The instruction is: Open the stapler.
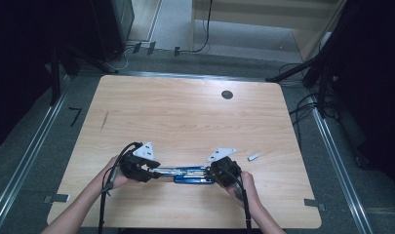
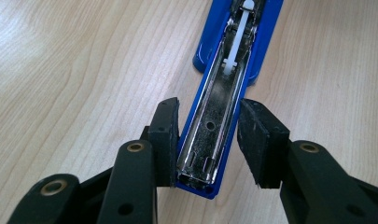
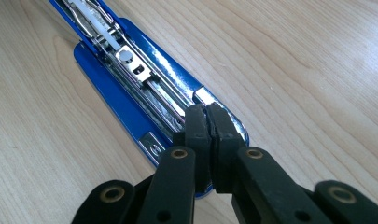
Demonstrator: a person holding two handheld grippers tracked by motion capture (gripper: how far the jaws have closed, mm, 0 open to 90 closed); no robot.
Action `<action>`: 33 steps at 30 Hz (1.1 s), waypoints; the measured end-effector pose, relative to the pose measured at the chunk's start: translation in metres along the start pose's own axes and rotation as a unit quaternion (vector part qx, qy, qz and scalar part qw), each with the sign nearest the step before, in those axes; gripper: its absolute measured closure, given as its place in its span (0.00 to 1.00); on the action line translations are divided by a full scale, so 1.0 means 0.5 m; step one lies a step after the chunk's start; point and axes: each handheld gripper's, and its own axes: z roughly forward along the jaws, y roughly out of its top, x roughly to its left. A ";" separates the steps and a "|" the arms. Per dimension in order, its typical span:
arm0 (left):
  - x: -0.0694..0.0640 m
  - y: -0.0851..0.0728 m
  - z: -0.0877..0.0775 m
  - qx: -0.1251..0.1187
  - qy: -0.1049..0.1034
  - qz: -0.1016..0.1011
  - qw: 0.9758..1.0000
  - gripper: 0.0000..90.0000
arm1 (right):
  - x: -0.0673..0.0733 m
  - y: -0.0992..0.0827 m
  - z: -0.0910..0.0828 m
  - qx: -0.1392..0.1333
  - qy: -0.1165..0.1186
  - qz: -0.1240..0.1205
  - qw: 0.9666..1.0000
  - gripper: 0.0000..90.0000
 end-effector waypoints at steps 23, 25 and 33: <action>0.000 0.008 0.008 0.005 0.002 0.014 1.000 0.68 | 0.003 0.005 -0.018 -0.037 0.024 0.002 0.999 0.66; 0.000 0.008 0.008 0.005 0.001 0.014 1.000 0.68 | -0.006 0.007 -0.027 -0.041 0.025 0.012 0.999 0.52; 0.001 0.008 0.005 -0.001 0.000 0.014 1.000 0.68 | -0.059 -0.009 -0.042 -0.029 0.012 0.062 0.998 0.19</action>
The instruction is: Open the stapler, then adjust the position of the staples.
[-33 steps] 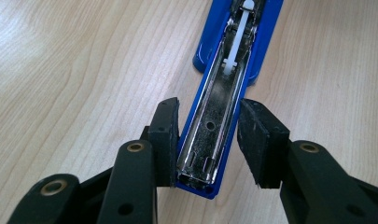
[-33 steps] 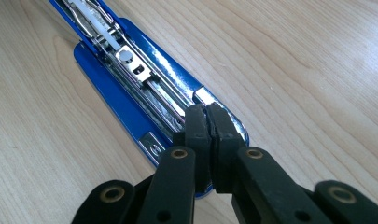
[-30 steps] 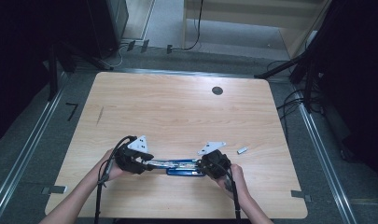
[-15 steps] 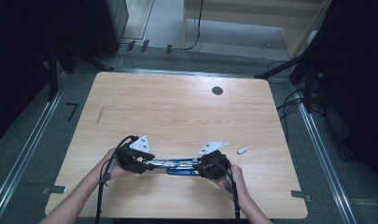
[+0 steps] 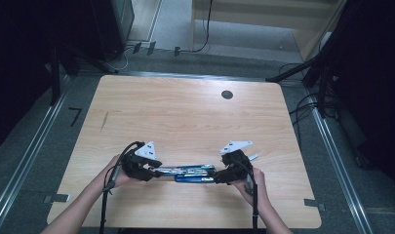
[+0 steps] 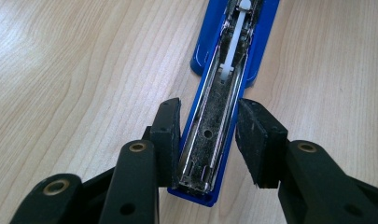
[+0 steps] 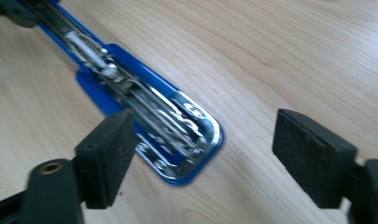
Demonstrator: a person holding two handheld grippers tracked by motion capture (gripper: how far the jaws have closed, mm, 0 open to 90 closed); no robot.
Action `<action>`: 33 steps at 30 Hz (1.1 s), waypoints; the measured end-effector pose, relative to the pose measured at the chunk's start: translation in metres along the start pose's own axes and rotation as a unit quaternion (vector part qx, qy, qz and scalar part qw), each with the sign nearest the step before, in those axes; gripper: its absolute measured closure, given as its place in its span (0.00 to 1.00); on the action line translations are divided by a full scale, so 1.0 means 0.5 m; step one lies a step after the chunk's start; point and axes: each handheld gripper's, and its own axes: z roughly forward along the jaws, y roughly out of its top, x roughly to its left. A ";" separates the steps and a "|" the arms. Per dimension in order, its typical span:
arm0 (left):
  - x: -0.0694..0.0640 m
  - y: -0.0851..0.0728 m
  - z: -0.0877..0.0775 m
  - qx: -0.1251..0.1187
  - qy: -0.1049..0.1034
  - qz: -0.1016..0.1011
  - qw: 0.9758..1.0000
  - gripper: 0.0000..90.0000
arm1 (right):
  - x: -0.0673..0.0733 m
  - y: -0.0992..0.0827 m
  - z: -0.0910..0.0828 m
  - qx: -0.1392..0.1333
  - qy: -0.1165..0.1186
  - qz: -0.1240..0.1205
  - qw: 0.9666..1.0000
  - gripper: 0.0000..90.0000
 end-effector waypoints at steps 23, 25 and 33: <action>-0.001 0.003 0.000 -0.003 0.000 0.000 1.000 0.70 | -0.143 -0.029 -0.070 0.010 -0.066 0.093 0.993 0.15; -0.002 0.003 0.000 -0.003 0.001 0.000 1.000 0.70 | -0.156 -0.036 -0.073 0.011 -0.076 0.102 0.992 0.15; -0.003 0.003 0.000 -0.002 0.002 0.001 1.000 0.70 | -0.194 -0.054 -0.055 0.029 -0.129 0.142 0.981 0.16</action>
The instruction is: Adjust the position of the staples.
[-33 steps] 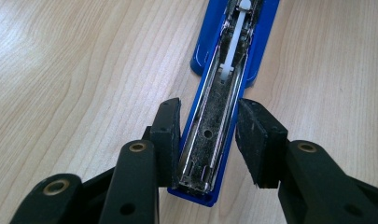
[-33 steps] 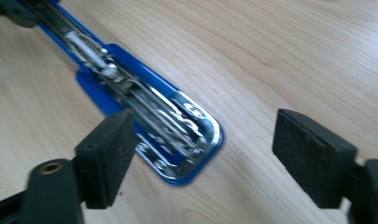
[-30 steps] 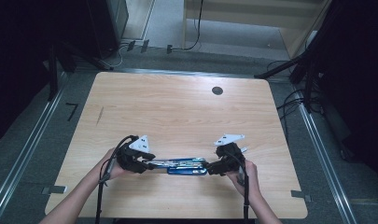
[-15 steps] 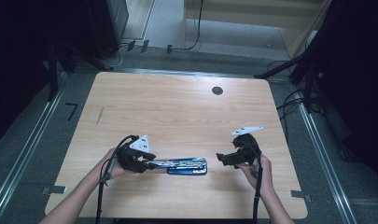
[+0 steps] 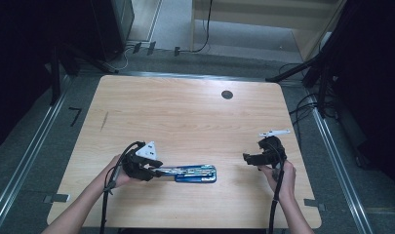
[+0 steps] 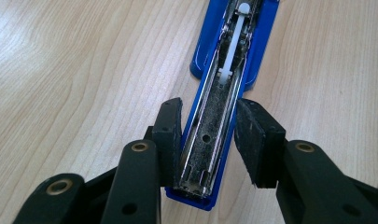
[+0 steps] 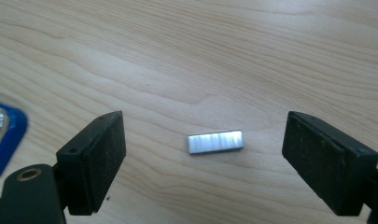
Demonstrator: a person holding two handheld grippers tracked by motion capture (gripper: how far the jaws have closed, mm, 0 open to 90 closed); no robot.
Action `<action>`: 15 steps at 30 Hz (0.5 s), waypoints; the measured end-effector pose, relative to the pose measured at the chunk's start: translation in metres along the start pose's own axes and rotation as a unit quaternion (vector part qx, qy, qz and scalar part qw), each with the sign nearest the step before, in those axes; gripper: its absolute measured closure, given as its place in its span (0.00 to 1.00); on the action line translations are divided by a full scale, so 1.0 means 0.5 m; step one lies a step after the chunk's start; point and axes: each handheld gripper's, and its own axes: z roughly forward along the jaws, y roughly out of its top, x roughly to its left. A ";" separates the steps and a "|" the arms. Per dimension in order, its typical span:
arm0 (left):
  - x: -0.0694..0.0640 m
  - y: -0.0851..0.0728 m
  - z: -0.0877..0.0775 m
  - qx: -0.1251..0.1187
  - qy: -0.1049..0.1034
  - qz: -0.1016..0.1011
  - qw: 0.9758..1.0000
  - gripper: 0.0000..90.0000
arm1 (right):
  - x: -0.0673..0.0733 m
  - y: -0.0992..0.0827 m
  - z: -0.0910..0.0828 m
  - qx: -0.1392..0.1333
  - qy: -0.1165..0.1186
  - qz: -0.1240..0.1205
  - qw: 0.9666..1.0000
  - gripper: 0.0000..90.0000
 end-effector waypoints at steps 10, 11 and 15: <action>0.002 -0.002 0.000 -0.004 -0.003 -0.004 1.000 0.70 | -0.014 0.001 0.032 0.013 -0.030 0.019 0.999 0.28; 0.003 -0.002 0.000 -0.002 -0.003 -0.002 1.000 0.70 | -0.016 0.001 0.036 0.015 -0.034 0.017 0.999 0.29; 0.003 -0.002 0.001 -0.003 -0.004 -0.003 1.000 0.70 | -0.018 0.001 0.046 0.014 -0.044 0.018 0.999 0.31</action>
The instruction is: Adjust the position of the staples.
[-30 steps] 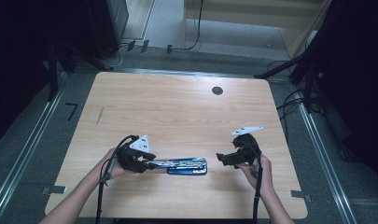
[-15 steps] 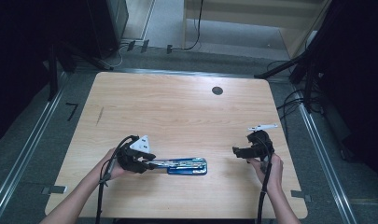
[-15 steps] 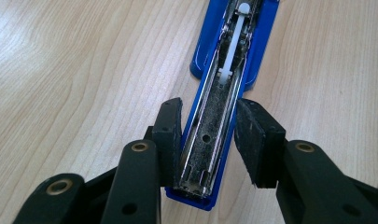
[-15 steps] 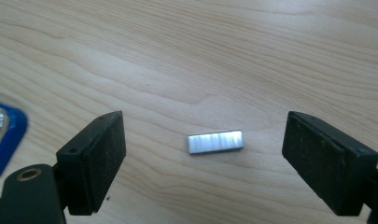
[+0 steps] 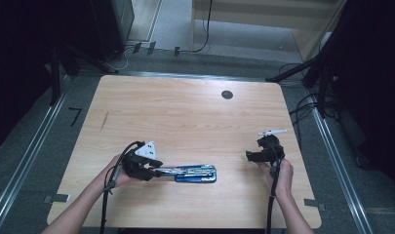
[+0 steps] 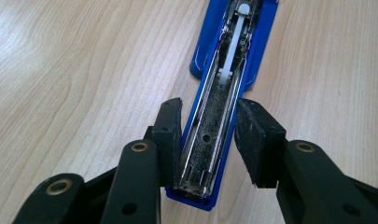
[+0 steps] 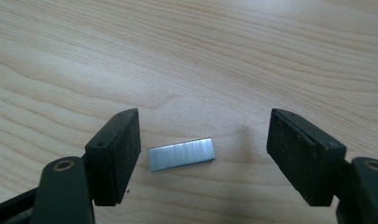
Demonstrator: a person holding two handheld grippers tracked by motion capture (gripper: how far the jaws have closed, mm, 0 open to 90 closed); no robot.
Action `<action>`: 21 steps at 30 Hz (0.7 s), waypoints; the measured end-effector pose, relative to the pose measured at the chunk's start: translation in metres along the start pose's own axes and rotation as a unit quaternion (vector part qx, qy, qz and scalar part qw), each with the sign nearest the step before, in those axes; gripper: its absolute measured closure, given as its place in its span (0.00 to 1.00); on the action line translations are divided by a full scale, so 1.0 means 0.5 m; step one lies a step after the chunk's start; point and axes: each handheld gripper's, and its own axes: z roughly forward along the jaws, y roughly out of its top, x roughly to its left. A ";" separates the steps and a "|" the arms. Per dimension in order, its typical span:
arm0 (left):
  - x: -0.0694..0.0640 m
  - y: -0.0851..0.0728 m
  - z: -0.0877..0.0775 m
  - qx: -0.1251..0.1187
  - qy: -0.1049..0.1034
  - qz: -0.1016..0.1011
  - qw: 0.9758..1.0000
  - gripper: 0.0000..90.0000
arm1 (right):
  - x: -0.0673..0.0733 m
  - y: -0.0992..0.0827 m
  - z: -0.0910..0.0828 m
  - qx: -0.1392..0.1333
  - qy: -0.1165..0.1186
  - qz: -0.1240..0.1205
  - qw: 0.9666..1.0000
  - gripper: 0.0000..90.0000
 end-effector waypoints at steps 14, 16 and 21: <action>0.000 0.000 0.000 0.001 0.000 0.001 1.000 0.70 | 0.008 0.005 0.018 0.023 -0.026 -0.010 0.999 0.43; -0.001 0.000 0.000 0.001 0.001 0.001 1.000 0.70 | 0.007 0.004 0.015 0.024 -0.024 -0.010 0.999 0.44; -0.001 0.001 0.000 0.003 0.002 0.003 1.000 0.70 | 0.005 0.002 0.005 0.033 -0.021 -0.010 0.999 0.46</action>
